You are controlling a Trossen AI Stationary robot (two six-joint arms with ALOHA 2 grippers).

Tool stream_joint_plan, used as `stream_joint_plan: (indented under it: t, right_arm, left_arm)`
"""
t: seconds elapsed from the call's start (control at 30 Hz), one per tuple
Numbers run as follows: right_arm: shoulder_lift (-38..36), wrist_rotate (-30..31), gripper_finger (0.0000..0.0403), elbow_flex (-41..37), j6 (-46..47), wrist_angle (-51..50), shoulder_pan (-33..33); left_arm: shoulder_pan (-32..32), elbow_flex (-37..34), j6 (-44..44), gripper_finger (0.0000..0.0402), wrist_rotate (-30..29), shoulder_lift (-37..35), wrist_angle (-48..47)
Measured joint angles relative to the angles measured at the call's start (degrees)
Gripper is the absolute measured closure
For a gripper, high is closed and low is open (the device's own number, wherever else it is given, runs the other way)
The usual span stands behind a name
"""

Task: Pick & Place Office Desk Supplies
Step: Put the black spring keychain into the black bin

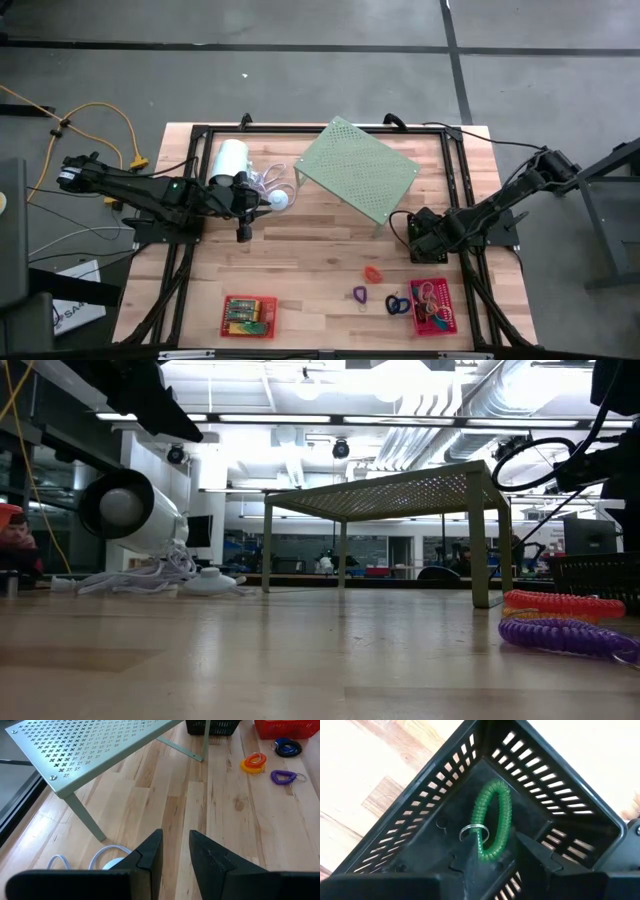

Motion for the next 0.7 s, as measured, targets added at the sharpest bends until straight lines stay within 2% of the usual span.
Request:
stream_joint_plan:
  t: [0.17, 0.53, 0.7]
  right_arm:
    - [-2.13, 0.03, 0.0291, 0.07, 0.00, -0.41, 0.00]
    - [-16.68, 0.33, 0.0294, 2.05, -2.01, 0.40, -0.02]
    - [-17.97, 0.28, 0.0294, 2.05, -2.34, 1.76, 0.00]
  left_arm:
    - [0.01, 0.00, 0.00, 0.0313, 0.00, 0.00, 0.00]
    - [0.00, 0.00, 0.00, 0.0313, 0.00, 0.00, 0.00]
    - [0.01, 0.00, -0.02, 0.0313, 0.00, 0.00, 0.02]
